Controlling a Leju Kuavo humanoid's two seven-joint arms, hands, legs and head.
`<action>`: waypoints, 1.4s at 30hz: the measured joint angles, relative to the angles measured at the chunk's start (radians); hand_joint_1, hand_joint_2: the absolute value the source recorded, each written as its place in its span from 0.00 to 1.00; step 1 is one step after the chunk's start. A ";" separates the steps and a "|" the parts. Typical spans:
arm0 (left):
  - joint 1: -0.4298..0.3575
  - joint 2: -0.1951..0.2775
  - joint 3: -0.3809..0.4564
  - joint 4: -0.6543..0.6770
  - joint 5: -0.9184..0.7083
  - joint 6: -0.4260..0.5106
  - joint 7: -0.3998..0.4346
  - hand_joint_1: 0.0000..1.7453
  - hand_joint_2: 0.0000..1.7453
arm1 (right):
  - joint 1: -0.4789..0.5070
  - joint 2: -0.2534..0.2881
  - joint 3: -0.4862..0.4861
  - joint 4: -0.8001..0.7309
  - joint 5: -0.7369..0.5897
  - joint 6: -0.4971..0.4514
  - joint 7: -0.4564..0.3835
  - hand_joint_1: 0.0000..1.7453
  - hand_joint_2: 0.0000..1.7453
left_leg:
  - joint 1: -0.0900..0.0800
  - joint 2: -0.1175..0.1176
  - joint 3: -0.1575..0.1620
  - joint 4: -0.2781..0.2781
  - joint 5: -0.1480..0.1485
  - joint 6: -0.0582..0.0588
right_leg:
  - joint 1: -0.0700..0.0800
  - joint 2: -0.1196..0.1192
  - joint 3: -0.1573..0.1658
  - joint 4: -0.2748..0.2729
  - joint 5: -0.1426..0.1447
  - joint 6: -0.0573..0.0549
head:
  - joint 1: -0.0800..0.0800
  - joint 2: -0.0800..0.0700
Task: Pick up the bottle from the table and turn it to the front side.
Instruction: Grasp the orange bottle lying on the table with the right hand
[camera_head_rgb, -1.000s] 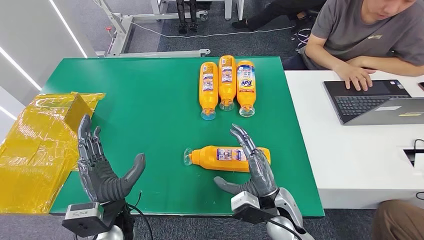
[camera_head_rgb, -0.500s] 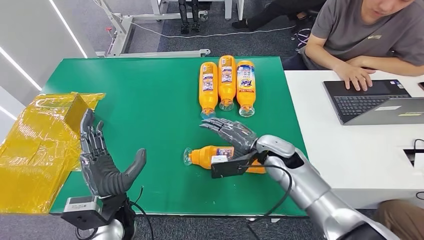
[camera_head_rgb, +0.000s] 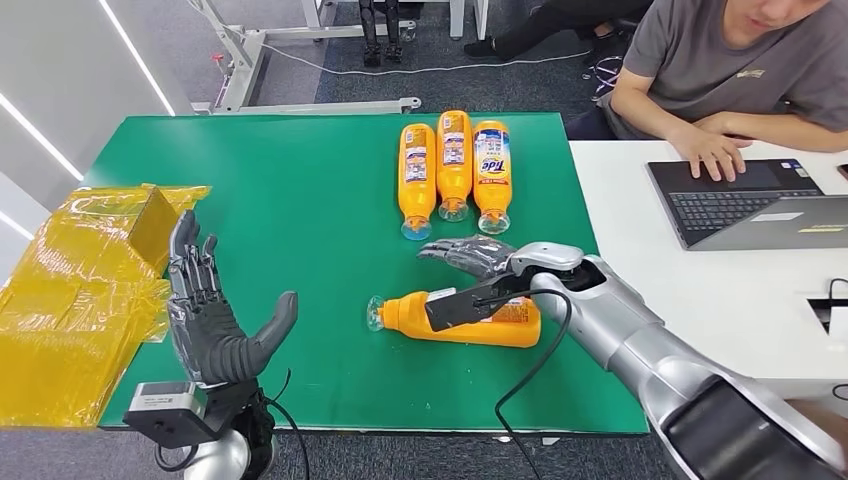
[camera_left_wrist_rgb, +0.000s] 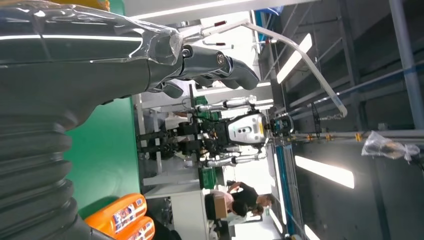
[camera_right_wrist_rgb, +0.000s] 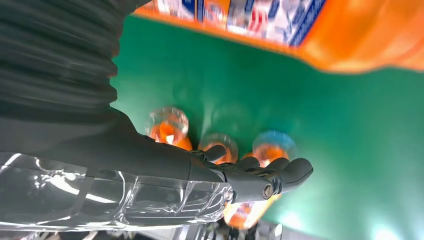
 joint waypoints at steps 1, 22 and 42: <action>0.000 0.000 0.000 0.000 0.004 0.000 0.000 0.00 1.00 | 0.000 0.003 0.012 0.012 -0.003 0.005 0.002 0.00 1.00 | 0.000 0.000 0.000 0.000 0.000 0.000 | 0.000 0.000 0.000 0.000 0.000 0.000 | 0.000 0.000; 0.003 -0.005 0.000 0.003 0.007 -0.063 0.000 0.00 1.00 | 0.044 0.009 0.113 0.105 -0.031 -0.017 0.044 0.00 1.00 | 0.000 0.000 0.001 0.000 0.000 0.000 | 0.000 0.000 0.000 0.000 0.000 0.000 | 0.000 0.000; 0.042 -0.026 0.027 0.003 -0.012 -0.080 0.000 0.00 1.00 | 0.053 -0.021 0.143 0.124 0.071 -0.165 0.253 0.00 1.00 | 0.000 0.001 0.003 0.000 0.000 0.000 | 0.000 0.001 0.002 -0.001 0.001 0.000 | 0.000 0.000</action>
